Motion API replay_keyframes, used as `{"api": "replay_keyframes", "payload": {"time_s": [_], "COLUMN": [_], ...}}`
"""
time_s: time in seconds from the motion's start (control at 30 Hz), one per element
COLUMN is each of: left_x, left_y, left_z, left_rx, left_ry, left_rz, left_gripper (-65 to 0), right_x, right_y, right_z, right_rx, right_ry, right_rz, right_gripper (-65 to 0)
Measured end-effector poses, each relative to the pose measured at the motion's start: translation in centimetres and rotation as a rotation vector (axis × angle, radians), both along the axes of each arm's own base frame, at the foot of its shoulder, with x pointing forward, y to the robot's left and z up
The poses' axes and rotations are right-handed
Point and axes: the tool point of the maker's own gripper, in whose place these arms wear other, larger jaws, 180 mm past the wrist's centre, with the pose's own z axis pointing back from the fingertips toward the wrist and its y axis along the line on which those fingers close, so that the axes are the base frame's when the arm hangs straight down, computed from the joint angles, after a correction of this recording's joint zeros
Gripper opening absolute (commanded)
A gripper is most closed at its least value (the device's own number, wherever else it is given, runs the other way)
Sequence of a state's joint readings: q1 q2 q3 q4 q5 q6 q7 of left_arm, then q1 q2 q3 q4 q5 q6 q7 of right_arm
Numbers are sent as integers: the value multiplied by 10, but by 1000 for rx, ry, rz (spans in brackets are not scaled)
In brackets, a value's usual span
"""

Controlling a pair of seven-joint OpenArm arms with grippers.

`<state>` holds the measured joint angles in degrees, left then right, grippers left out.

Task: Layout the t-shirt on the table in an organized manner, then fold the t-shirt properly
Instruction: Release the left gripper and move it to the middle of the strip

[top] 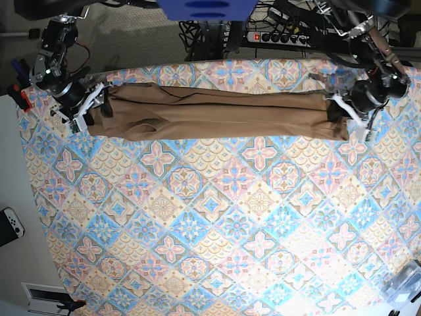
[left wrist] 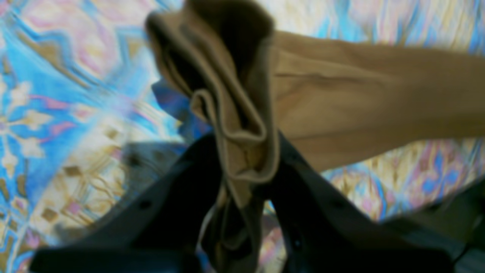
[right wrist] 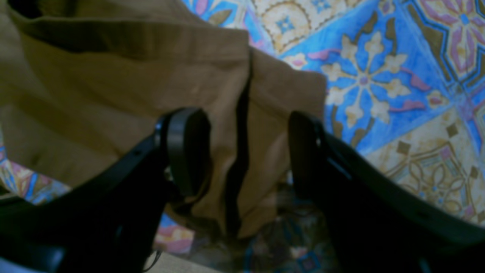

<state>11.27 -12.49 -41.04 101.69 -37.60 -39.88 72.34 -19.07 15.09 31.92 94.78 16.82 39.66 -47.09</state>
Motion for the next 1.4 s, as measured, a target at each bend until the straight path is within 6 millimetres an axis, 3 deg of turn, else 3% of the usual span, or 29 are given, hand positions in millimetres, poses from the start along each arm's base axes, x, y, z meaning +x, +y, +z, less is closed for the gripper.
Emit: {"api": "replay_keyframes", "payload": {"time_s": [0.13, 0.3, 0.4, 0.47, 0.63, 0.93, 1.07, 1.17, 1.4], "left_x": [13, 4, 10, 12, 13, 23, 15, 14, 2], "left_y": [-31, -65, -107, -125, -154, -239, -281, -297, -319], "left_z": [23, 6, 4, 3, 5, 32, 43, 46, 17], "left_rx": [17, 28, 11, -14, -33, -135, -182, -229, -288], "left_ry": [-102, -27, -29, -31, -29, -156, -200, -223, -140], "left_rz": [-10, -30, -152, -159, -194, -412, -534, -559, -602], "left_gripper": [-650, -650, -650, -650, -650, -650, -650, -650, -650], "right_x": [0, 0, 0, 0, 0, -1, -1, -1, -1], "right_y": [-1, -1, 0, 0, 0, 3, 3, 3, 3], "right_z": [0, 0, 0, -1, 0, -2, -2, -2, -2], "right_rx": [-3, -2, -2, -3, -3, 8, 8, 7, 7], "right_ry": [2, 1, 1, 2, 2, 2, 2, 3, 3], "right_rz": [-3, -3, -2, -2, -2, -5, -5, -5, -5], "right_gripper": [-316, -316, -316, -316, -316, -316, -316, -316, -316]}}
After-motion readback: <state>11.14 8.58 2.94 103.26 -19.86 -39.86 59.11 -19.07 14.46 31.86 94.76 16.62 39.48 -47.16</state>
